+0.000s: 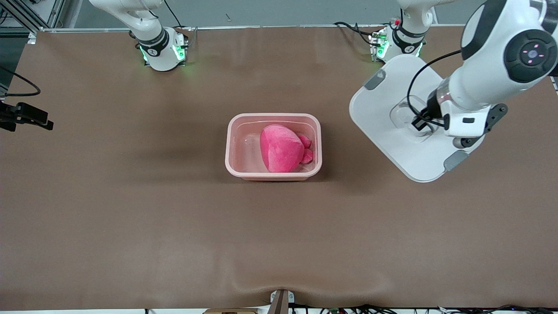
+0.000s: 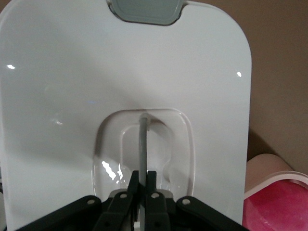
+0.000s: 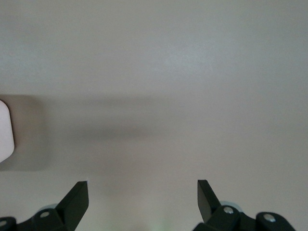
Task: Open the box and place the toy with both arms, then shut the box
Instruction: 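Carry the white lid over the box and lower it with the left gripper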
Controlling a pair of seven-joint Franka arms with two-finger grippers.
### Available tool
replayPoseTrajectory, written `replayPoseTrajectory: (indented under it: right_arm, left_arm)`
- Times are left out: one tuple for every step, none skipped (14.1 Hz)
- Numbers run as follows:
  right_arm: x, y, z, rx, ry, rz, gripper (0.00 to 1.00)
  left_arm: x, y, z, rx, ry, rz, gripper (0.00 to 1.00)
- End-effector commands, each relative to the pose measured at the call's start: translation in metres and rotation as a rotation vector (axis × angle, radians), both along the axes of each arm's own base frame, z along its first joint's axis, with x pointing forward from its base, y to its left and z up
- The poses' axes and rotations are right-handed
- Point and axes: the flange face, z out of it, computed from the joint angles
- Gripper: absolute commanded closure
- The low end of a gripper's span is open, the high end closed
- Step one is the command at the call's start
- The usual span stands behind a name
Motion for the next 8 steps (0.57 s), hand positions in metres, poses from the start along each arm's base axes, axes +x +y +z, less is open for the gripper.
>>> replayPoseTrajectory:
  right_arm:
    - [-0.004, -0.006, 0.006, -0.023, 0.001, -0.03, 0.0]
    - [-0.004, -0.01, 0.005, -0.021, -0.001, -0.038, 0.0]
    - [-0.003, -0.01, 0.006, -0.022, -0.007, -0.036, 0.0]
    - [-0.002, -0.009, 0.006, -0.021, -0.01, -0.036, 0.0]
    - [-0.002, -0.005, 0.005, -0.018, -0.007, -0.029, 0.0]
    - [-0.002, -0.002, 0.003, -0.013, -0.004, -0.026, 0.0]
    - [-0.002, 0.0, 0.003, -0.007, -0.003, -0.024, 0.0]
    - [-0.002, 0.001, 0.003, -0.005, 0.001, -0.024, 0.0]
  left_arm:
    - [0.005, -0.039, 0.002, -0.019, -0.043, 0.104, 1.0]
    - [0.004, -0.053, 0.001, -0.019, -0.063, 0.165, 1.0]
    - [0.004, -0.069, -0.001, -0.028, -0.085, 0.211, 1.0]
    - [0.002, -0.085, -0.002, -0.04, -0.106, 0.245, 1.0]
    - [0.001, -0.101, -0.005, -0.053, -0.122, 0.277, 1.0]
    - [-0.001, -0.121, -0.008, -0.069, -0.145, 0.326, 1.0]
    - [-0.001, -0.139, -0.011, -0.091, -0.162, 0.383, 1.0]
    - [0.002, -0.154, -0.014, -0.114, -0.174, 0.435, 1.0]
